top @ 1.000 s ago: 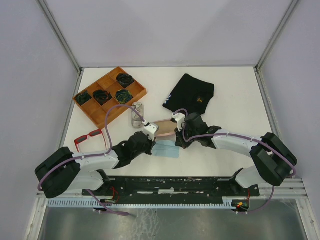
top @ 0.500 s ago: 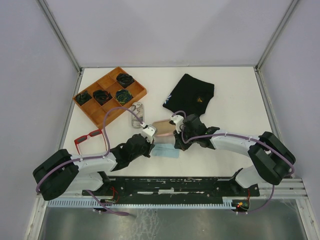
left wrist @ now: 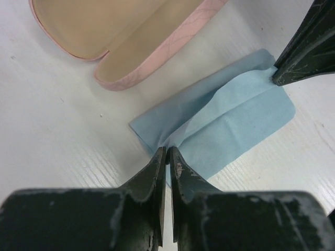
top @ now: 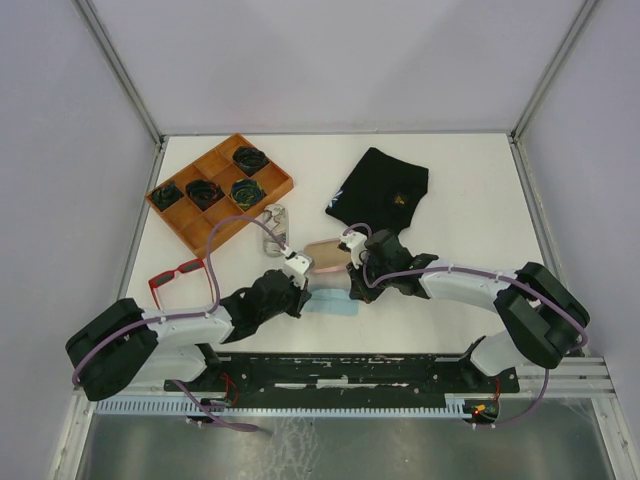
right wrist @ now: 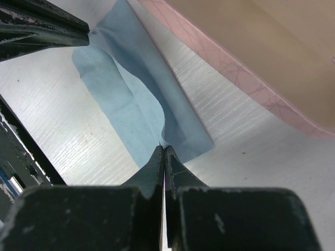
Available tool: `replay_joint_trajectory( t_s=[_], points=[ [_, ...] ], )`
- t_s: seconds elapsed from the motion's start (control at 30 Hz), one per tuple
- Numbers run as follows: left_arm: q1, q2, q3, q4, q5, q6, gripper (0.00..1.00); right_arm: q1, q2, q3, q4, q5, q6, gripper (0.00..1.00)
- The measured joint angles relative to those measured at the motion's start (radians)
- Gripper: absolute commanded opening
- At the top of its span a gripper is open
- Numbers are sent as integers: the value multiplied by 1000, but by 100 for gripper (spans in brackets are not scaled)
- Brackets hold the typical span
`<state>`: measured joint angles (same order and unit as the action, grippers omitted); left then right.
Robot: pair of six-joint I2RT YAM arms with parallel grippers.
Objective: Organize the sunglasses
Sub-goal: Fold the glasses cleaning cloth at the center of the board.
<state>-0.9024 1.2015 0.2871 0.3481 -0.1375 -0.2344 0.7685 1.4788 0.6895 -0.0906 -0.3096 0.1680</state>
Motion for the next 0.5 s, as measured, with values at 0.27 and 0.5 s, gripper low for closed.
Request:
replay_joint_trajectory(
  t_s=[0.27,0.5],
  points=[
    [0,-36,-42,0,17,-48,19,9,0,0,-6,0,0,3],
    [0,-57,-49,-2,17,-72,30,18,0,-1,-8,0,3,8]
  ],
)
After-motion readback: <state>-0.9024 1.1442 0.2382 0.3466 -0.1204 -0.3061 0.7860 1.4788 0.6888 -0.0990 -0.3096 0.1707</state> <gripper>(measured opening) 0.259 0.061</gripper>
